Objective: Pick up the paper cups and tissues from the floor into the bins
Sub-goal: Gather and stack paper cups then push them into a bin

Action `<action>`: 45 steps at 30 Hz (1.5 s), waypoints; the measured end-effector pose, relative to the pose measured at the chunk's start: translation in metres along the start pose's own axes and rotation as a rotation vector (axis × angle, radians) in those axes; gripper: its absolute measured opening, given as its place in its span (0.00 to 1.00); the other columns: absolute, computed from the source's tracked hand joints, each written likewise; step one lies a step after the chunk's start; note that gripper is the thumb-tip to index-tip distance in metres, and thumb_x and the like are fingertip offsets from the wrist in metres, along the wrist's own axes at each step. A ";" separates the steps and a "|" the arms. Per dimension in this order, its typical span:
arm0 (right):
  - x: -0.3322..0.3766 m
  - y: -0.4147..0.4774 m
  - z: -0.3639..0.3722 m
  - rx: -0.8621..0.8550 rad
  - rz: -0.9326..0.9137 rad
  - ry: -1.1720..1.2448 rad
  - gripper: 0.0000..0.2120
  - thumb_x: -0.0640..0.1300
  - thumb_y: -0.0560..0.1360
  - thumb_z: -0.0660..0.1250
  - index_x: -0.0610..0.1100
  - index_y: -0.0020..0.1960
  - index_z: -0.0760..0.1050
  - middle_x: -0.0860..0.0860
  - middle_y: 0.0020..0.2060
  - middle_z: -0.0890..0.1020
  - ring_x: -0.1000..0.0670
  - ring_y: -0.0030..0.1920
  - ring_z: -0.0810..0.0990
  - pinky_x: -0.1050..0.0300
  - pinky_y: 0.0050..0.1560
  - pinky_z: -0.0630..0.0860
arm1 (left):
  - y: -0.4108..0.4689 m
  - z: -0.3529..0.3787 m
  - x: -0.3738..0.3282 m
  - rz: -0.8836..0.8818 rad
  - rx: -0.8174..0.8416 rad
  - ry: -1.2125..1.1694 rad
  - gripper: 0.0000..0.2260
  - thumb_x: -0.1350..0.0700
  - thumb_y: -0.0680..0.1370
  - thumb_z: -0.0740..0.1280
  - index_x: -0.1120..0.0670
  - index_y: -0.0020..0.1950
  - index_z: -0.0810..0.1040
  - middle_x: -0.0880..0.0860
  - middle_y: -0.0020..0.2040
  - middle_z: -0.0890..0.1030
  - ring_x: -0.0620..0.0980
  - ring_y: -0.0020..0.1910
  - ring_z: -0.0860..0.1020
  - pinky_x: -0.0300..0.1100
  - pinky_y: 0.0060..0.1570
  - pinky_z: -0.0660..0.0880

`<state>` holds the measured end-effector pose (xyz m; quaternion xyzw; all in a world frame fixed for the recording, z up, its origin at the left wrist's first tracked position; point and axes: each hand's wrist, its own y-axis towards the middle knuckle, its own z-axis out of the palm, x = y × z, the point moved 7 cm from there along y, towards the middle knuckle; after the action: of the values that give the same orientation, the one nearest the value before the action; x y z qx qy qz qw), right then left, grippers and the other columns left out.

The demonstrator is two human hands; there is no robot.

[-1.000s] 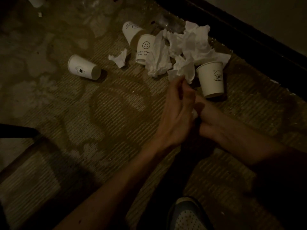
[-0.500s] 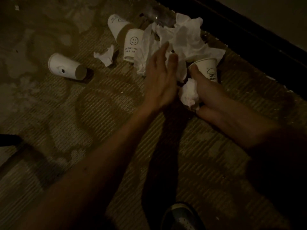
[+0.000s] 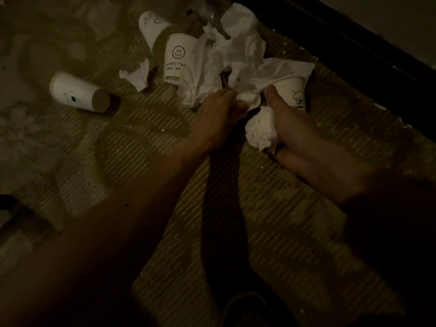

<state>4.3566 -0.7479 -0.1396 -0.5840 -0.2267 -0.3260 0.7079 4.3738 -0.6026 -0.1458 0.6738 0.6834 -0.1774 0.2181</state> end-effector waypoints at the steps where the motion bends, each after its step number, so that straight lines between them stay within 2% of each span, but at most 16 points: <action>1: -0.001 0.000 0.000 0.007 0.002 -0.007 0.11 0.57 0.76 0.68 0.51 0.43 0.72 0.52 0.42 0.81 0.56 0.38 0.83 0.63 0.30 0.78 | -0.004 -0.002 0.002 -0.027 0.002 -0.047 0.15 0.54 0.81 0.64 0.51 0.35 0.68 0.44 0.34 0.69 0.38 0.33 0.71 0.35 0.32 0.62; 3: -0.001 -0.001 0.000 0.013 0.001 -0.019 0.11 0.57 0.76 0.68 0.51 0.43 0.73 0.52 0.42 0.82 0.56 0.38 0.83 0.63 0.30 0.78 | -0.018 -0.005 0.005 -0.098 0.050 -0.118 0.15 0.53 0.82 0.63 0.48 0.35 0.70 0.43 0.33 0.71 0.35 0.31 0.72 0.32 0.29 0.65; 5: -0.001 -0.001 0.000 0.015 -0.002 -0.021 0.12 0.58 0.76 0.68 0.52 0.43 0.72 0.52 0.44 0.82 0.55 0.42 0.83 0.62 0.34 0.80 | -0.034 -0.012 0.008 -0.131 0.066 -0.188 0.13 0.50 0.82 0.62 0.54 0.41 0.77 0.47 0.35 0.76 0.38 0.32 0.73 0.35 0.31 0.66; 8: -0.006 -0.003 0.004 0.046 0.036 -0.050 0.13 0.60 0.75 0.68 0.51 0.47 0.73 0.49 0.51 0.82 0.51 0.50 0.83 0.55 0.47 0.82 | -0.055 -0.031 0.000 -0.142 0.032 -0.357 0.14 0.52 0.84 0.59 0.51 0.40 0.75 0.46 0.34 0.75 0.37 0.32 0.72 0.36 0.32 0.66; 11: -0.015 -0.010 0.011 0.103 0.101 -0.064 0.20 0.61 0.75 0.67 0.46 0.55 0.78 0.47 0.48 0.85 0.51 0.44 0.86 0.56 0.39 0.82 | -0.064 -0.039 -0.025 -0.123 0.005 -0.453 0.18 0.52 0.84 0.57 0.58 0.38 0.75 0.49 0.33 0.75 0.43 0.33 0.72 0.45 0.35 0.69; 14: -0.018 -0.019 0.027 0.227 0.146 -0.062 0.27 0.63 0.78 0.61 0.43 0.65 0.76 0.44 0.56 0.83 0.49 0.50 0.84 0.56 0.41 0.81 | -0.066 -0.043 -0.047 -0.142 -0.093 -0.547 0.15 0.53 0.84 0.55 0.48 0.38 0.72 0.40 0.32 0.74 0.37 0.32 0.72 0.35 0.33 0.68; 16: -0.013 -0.024 0.037 0.283 0.200 0.098 0.26 0.64 0.78 0.61 0.44 0.63 0.77 0.45 0.52 0.85 0.49 0.49 0.85 0.56 0.43 0.81 | -0.063 -0.046 -0.050 -0.169 -0.183 -0.535 0.12 0.52 0.83 0.55 0.49 0.41 0.70 0.40 0.33 0.73 0.37 0.33 0.72 0.33 0.35 0.68; 18: -0.003 -0.027 0.045 0.351 0.201 0.184 0.26 0.65 0.76 0.62 0.45 0.62 0.78 0.49 0.46 0.86 0.51 0.46 0.86 0.55 0.47 0.81 | -0.055 -0.046 -0.051 -0.200 -0.205 -0.424 0.11 0.48 0.82 0.54 0.53 0.46 0.69 0.43 0.38 0.72 0.43 0.39 0.72 0.41 0.42 0.71; 22: 0.014 -0.026 0.050 0.415 0.096 0.081 0.22 0.60 0.78 0.63 0.46 0.62 0.78 0.48 0.54 0.85 0.50 0.55 0.84 0.49 0.59 0.79 | -0.046 -0.052 -0.065 -0.163 -0.272 -0.147 0.23 0.42 0.78 0.47 0.55 0.57 0.73 0.53 0.54 0.76 0.53 0.54 0.71 0.49 0.56 0.66; 27: 0.047 -0.017 0.038 0.311 -0.041 -0.085 0.20 0.54 0.77 0.68 0.41 0.61 0.77 0.47 0.57 0.83 0.48 0.54 0.84 0.51 0.56 0.81 | -0.018 -0.044 -0.065 -0.254 -0.248 -0.389 0.23 0.45 0.82 0.47 0.54 0.71 0.66 0.52 0.66 0.72 0.51 0.65 0.70 0.55 0.66 0.68; 30: 0.070 -0.009 0.023 0.245 -0.107 -0.102 0.18 0.51 0.77 0.69 0.41 0.60 0.78 0.43 0.57 0.83 0.41 0.60 0.81 0.44 0.64 0.74 | 0.003 -0.042 -0.052 -0.291 -0.265 -0.452 0.22 0.44 0.84 0.51 0.52 0.75 0.63 0.55 0.70 0.67 0.53 0.70 0.66 0.55 0.70 0.65; 33: 0.084 -0.002 0.008 0.188 -0.140 -0.100 0.10 0.49 0.76 0.71 0.43 0.49 0.78 0.47 0.44 0.83 0.48 0.46 0.83 0.53 0.49 0.78 | 0.033 -0.030 -0.037 -0.212 -0.082 -0.059 0.25 0.43 0.84 0.50 0.50 0.80 0.56 0.58 0.78 0.55 0.56 0.77 0.55 0.53 0.75 0.57; 36: 0.078 0.005 -0.004 0.150 -0.110 -0.123 0.10 0.50 0.77 0.70 0.43 0.48 0.74 0.45 0.47 0.77 0.48 0.48 0.77 0.53 0.47 0.74 | 0.058 -0.012 -0.039 -0.046 0.069 0.086 0.30 0.42 0.82 0.54 0.51 0.81 0.51 0.59 0.80 0.49 0.62 0.79 0.48 0.58 0.76 0.51; 38: 0.073 0.011 -0.011 0.107 -0.109 -0.150 0.12 0.51 0.78 0.68 0.43 0.43 0.74 0.46 0.46 0.78 0.49 0.47 0.78 0.53 0.50 0.75 | 0.068 0.004 -0.048 0.078 0.143 0.165 0.29 0.46 0.83 0.57 0.54 0.80 0.52 0.60 0.80 0.51 0.64 0.78 0.50 0.58 0.75 0.54; 40: 0.071 0.015 -0.016 0.068 -0.121 -0.218 0.14 0.51 0.78 0.68 0.43 0.40 0.75 0.50 0.40 0.81 0.52 0.41 0.80 0.56 0.47 0.78 | 0.078 0.019 -0.045 0.105 0.210 0.216 0.25 0.50 0.84 0.58 0.54 0.80 0.57 0.61 0.78 0.59 0.64 0.74 0.60 0.55 0.70 0.59; 45: 0.069 0.017 -0.023 0.093 -0.192 -0.283 0.17 0.51 0.77 0.70 0.41 0.60 0.78 0.50 0.46 0.83 0.54 0.42 0.83 0.60 0.40 0.80 | 0.086 0.025 -0.021 0.005 0.163 0.302 0.21 0.48 0.81 0.63 0.56 0.72 0.69 0.59 0.69 0.72 0.59 0.65 0.70 0.45 0.59 0.65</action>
<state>4.4150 -0.7827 -0.1076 -0.5664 -0.3937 -0.2961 0.6607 4.4607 -0.6316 -0.1515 0.7100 0.6900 -0.1283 0.0581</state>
